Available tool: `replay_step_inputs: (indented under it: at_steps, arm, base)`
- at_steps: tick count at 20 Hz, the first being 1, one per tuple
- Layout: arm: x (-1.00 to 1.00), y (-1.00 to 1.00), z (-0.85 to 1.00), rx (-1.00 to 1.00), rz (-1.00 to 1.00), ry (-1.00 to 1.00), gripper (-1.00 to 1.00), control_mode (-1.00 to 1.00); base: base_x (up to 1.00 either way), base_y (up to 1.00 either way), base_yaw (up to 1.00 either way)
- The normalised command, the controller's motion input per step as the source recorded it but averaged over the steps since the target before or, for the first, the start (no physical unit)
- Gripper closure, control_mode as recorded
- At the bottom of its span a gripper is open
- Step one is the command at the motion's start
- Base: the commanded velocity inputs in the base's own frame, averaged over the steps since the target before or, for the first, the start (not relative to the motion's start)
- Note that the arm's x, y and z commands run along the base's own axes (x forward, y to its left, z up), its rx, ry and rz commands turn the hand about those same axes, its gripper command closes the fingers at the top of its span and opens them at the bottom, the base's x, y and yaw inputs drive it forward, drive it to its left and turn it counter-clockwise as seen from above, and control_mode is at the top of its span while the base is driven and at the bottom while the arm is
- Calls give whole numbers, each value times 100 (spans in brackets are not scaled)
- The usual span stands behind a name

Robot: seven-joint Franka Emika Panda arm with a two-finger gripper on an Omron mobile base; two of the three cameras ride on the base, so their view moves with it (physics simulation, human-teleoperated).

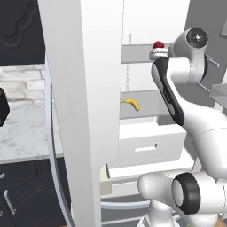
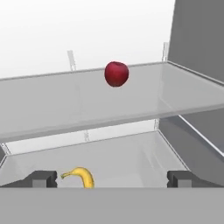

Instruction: Retrieve the apple and banana from the fridge and place them into the bowl on the dining table.

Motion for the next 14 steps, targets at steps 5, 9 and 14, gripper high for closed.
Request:
replay_step_inputs:
  at_steps: [5,9,14]
  arm:
    - [41,-12,3,0,-6,2,-100,-100]
    - [41,-19,0,0,-2,0,-100,-100]
    - [37,-25,0,0,-1,0,-100,-100]
  base:
    - [0,0,0]
    - [0,0,0]
    - [0,0,0]
